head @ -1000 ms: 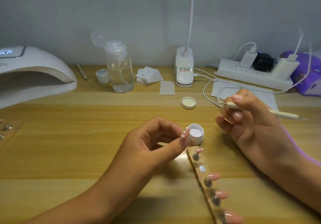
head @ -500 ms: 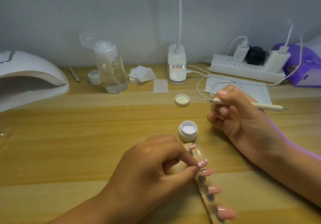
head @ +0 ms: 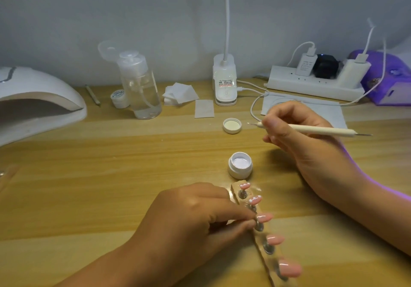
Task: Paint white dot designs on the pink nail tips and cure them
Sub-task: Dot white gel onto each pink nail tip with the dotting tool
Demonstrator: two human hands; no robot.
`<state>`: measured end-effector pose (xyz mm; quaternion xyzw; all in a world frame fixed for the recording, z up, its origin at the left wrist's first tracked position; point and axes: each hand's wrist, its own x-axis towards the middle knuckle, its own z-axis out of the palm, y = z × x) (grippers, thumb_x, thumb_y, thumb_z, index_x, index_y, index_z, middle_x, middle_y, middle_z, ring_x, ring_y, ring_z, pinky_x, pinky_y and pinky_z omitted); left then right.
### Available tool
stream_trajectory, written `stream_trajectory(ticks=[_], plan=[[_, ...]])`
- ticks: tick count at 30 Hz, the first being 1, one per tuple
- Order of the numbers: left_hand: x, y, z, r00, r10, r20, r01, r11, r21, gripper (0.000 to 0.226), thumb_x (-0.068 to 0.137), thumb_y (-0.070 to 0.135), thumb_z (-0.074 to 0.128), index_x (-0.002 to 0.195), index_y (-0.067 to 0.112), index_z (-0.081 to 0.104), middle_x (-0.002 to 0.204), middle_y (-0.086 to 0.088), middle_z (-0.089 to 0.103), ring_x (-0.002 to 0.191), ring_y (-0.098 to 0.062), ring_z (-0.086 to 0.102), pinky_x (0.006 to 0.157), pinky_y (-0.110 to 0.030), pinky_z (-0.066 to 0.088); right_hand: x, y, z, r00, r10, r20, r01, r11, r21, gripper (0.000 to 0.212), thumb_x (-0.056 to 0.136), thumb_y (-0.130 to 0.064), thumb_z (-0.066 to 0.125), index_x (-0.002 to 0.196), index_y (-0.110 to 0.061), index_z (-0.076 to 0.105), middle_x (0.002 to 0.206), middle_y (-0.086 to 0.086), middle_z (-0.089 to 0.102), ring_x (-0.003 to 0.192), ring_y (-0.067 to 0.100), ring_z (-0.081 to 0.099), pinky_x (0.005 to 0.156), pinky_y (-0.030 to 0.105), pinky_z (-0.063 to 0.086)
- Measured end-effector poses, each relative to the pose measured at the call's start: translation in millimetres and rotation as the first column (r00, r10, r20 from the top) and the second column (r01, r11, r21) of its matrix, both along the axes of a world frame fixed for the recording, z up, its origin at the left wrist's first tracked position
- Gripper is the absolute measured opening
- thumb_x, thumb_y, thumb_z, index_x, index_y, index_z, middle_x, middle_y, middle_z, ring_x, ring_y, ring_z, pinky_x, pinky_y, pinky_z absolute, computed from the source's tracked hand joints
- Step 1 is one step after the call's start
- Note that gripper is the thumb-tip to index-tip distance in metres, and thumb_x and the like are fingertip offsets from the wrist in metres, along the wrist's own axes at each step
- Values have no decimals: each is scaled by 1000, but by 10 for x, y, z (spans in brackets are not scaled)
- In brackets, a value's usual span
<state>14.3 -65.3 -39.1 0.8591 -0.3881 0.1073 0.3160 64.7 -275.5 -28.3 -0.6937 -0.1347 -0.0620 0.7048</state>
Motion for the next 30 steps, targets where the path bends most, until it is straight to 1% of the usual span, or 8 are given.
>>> stream_trajectory(ticks=[2,5,9,12,14,20,24,30], plan=[[-9,-15,-2,1000,-17,22,17,1000,12,15,88,40,62,95,38,76,64,13,45,62,5,38,54,-11,39,15,-16,-20,1000,-4,21,5,998,-66,14,77,-36,72,91,-32,71,93,-10,70,85,6,60,78,23,50],[-20,-45,0,999,-27,31,27,1000,6,19,85,39,62,98,37,76,87,8,58,78,8,48,63,-1,32,15,-7,-35,999,-23,46,31,986,-165,16,84,-31,67,98,-33,72,101,-9,70,89,4,61,80,20,51],[-45,-65,2,986,-14,165,6,999,47,16,85,37,64,96,37,76,72,12,60,66,-3,47,55,-11,30,-30,64,-50,997,15,82,0,984,-179,11,88,-30,63,96,-28,70,92,-13,70,85,0,63,74,11,46],[-65,-77,9,959,-4,283,-14,998,61,14,88,38,63,93,35,76,69,12,59,61,-8,42,56,-16,25,-49,89,-74,996,46,81,-23,966,-256,9,89,-33,60,97,-30,65,94,-13,67,88,4,62,76,14,47],[-67,-80,16,951,6,310,-25,998,57,18,91,37,60,91,33,77,66,11,57,60,-10,41,53,-18,27,-52,91,-87,995,56,81,-30,954,-299,9,90,-33,58,98,-30,62,95,-12,64,89,8,61,78,17,47],[-54,-65,32,948,13,319,-39,996,77,23,93,37,55,89,33,78,65,11,60,58,-12,46,49,-20,34,-72,107,-78,990,67,125,-19,937,-348,14,90,-41,52,93,-31,61,87,-14,61,80,6,56,74,16,46],[-66,-67,38,943,6,334,-41,994,99,33,97,39,48,87,31,78,65,10,60,58,-11,46,50,-20,35,-79,105,-84,984,87,155,-22,924,-381,9,91,-37,53,92,-31,61,86,-9,61,80,12,56,72,18,46],[-86,-72,19,948,15,319,-28,999,38,17,91,29,61,86,30,77,69,11,64,58,-12,46,51,-20,37,-77,108,-90,976,117,183,-31,910,-413,8,92,-32,54,92,-28,61,87,-2,61,79,19,53,72,32,46]])
